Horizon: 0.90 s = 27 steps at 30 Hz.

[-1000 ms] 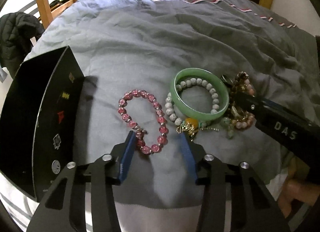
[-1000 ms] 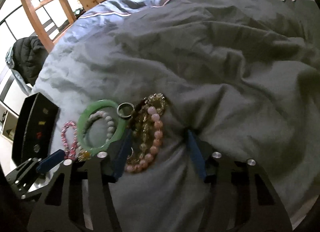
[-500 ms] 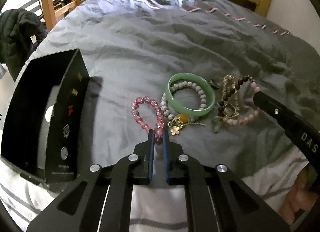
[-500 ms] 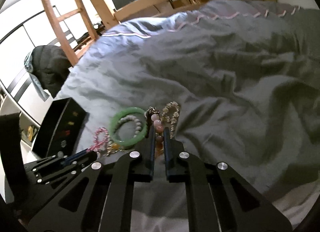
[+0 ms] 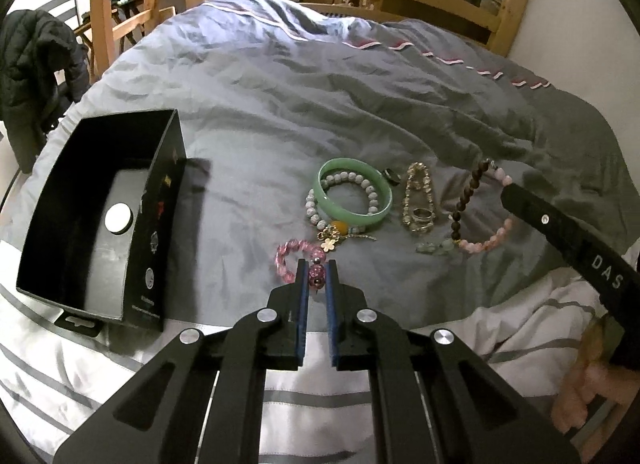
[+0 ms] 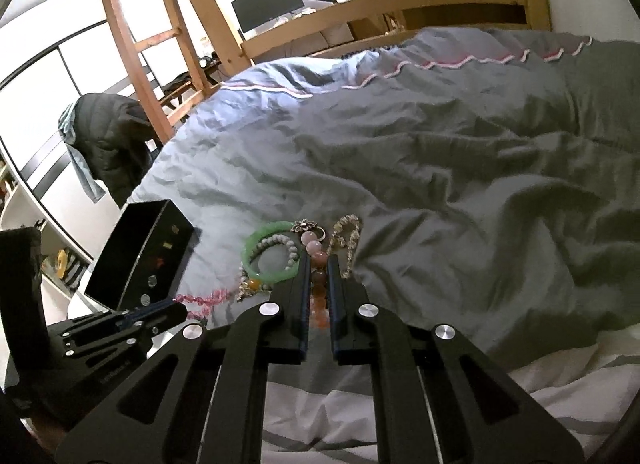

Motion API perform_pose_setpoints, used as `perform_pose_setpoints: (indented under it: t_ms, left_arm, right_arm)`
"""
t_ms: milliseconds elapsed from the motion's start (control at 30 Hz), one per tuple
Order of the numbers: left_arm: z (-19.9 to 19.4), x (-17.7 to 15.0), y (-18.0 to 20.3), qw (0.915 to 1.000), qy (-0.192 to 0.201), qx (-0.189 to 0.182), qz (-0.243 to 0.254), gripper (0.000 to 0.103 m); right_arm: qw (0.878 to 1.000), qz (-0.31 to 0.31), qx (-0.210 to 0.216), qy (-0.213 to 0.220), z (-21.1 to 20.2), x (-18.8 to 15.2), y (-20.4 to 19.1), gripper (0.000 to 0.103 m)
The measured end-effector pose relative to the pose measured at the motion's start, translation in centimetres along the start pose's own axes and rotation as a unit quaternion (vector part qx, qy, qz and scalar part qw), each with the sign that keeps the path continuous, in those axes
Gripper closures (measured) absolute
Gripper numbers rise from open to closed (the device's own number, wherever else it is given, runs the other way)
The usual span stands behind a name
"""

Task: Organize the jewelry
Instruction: 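Grasp the pink beaded bracelet with the left tool and lift it, then carry the pink bracelet into the black box and open the left tool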

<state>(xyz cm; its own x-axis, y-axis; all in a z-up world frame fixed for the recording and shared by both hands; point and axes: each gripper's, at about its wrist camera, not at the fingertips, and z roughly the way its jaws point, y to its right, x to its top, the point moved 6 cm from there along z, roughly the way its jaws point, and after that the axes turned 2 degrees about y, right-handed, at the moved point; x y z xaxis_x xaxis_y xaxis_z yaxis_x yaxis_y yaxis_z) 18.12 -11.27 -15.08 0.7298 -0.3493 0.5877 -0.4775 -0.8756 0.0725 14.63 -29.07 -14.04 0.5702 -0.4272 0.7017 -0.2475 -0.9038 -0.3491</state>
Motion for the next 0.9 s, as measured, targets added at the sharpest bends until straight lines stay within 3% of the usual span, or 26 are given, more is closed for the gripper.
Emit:
perform_pose_setpoints:
  t_ms: [600, 900]
  left_arm:
    - [-4.0, 1.3, 0.3, 0.9991, 0.035, 0.004, 0.021, 0.095]
    - [-6.7, 2.6, -1.3, 0.9968, 0.068, 0.031, 0.026, 0.095]
  right_arm:
    - [0.999, -0.042, -0.009, 0.014, -2.9, 1.4, -3.8, 0.094]
    - [0.998, -0.067, -0.009, 0.009, -2.4, 1.9, -6.4, 0.094]
